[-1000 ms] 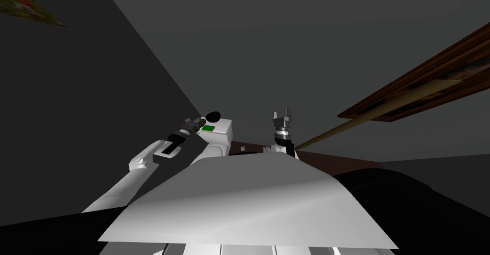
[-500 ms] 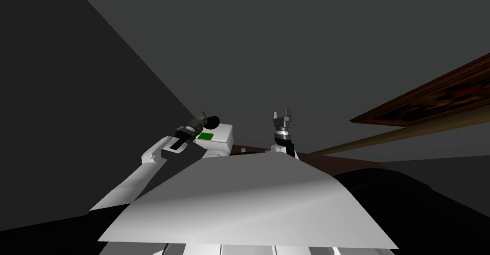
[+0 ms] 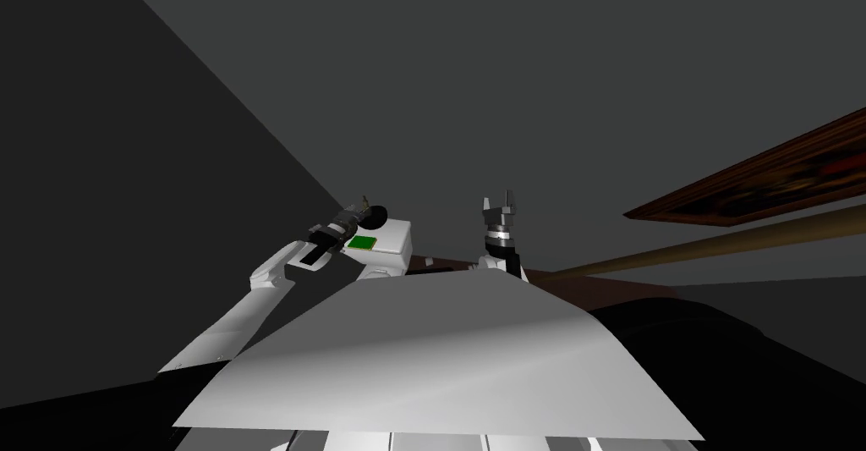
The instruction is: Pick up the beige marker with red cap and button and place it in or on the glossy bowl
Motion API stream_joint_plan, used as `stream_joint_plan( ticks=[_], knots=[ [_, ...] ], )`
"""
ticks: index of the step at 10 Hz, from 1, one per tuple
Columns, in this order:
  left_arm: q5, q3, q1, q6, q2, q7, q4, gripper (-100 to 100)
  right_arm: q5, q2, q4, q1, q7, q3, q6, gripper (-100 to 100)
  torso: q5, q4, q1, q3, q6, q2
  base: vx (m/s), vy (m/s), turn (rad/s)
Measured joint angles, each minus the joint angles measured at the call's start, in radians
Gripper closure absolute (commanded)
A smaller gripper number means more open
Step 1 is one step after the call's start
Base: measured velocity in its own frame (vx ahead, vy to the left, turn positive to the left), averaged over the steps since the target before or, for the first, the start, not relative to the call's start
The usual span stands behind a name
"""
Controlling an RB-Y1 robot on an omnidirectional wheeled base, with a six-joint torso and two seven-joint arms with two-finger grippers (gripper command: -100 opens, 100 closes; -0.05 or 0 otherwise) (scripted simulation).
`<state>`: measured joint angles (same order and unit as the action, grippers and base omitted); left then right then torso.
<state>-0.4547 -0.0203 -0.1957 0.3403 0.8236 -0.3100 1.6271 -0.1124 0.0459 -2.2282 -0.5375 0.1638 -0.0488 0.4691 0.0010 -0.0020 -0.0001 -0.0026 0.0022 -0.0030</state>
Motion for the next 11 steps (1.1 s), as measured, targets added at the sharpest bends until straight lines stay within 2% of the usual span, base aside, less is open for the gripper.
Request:
stream_joint_plan(
  ticks=[1, 10, 11],
  knots=[
    [0.0, 0.0, 0.0, 0.0, 0.0, 0.0, 0.0, -100, 0.0, 0.0, 0.0, 0.0, 0.0, 0.0, 0.0, 0, 0.0, 0.0, 0.0, 0.0, 0.0, 0.0, -0.002, -0.016, 0.025],
    [0.051, -0.031, -0.011, -0.05, 0.163, 0.116, 0.082, -100, 0.0, 0.0, 0.0, 0.0, 0.0, 0.0, 0.0, 0, 0.0, 0.0, -0.002, 0.0, 0.0, 0.0, -0.003, -0.023, 0.018],
    [0.052, -0.03, -0.01, -0.053, 0.165, 0.119, 0.083, 0, 0.0, 0.0, 0.0, 0.0, 0.0, 0.0, 0.0, 0, 0.0, 0.0, -0.001, 0.0, 0.0, 0.0, 0.0, 0.0, 0.0]
  ],
)
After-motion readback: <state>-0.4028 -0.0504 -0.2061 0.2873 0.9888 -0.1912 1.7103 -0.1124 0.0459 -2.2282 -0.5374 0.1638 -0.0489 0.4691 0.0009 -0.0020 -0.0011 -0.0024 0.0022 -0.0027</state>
